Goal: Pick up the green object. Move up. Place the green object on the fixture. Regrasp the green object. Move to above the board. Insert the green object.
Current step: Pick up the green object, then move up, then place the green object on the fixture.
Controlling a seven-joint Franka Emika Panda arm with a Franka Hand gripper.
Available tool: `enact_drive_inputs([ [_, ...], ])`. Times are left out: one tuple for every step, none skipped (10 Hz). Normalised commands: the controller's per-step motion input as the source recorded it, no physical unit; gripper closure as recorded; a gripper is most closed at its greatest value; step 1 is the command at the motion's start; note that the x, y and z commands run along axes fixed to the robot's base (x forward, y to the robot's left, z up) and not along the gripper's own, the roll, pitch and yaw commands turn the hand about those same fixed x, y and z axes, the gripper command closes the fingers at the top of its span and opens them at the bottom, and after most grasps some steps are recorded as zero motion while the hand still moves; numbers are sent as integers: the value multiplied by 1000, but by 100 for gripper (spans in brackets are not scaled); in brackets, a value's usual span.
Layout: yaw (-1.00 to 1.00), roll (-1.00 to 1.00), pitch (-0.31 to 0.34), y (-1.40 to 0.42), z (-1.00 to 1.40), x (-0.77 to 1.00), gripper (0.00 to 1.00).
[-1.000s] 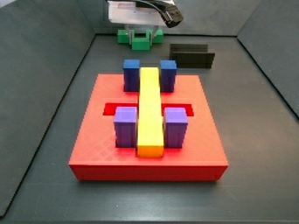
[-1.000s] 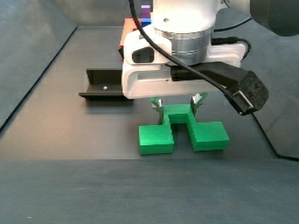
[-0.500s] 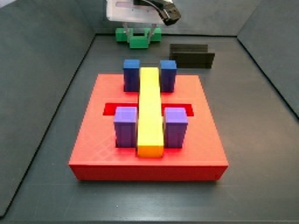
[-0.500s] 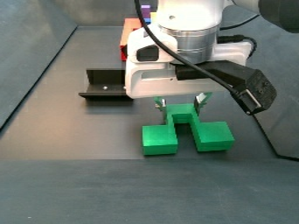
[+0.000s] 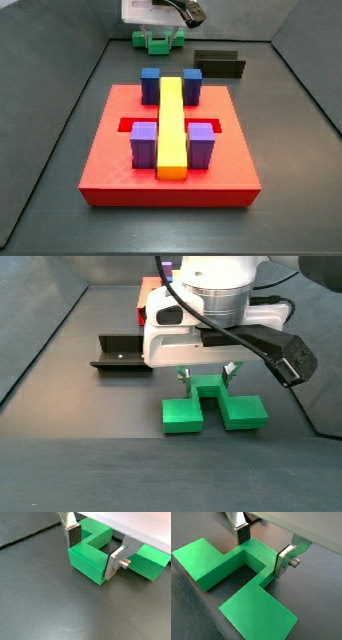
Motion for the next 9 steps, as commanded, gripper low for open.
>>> enact_drive_inputs([
  [0, 0, 0, 0, 0, 0, 100],
  [0, 0, 0, 0, 0, 0, 100],
  [0, 0, 0, 0, 0, 0, 100],
  [0, 0, 0, 0, 0, 0, 100],
  [0, 0, 0, 0, 833, 0, 100],
  [-10, 3, 2, 41, 809, 15, 100],
  [-18, -2, 40, 31, 605, -19, 100],
  [-12, 12, 28, 28, 218, 13, 100],
  [0, 0, -37, 0, 0, -49, 100],
])
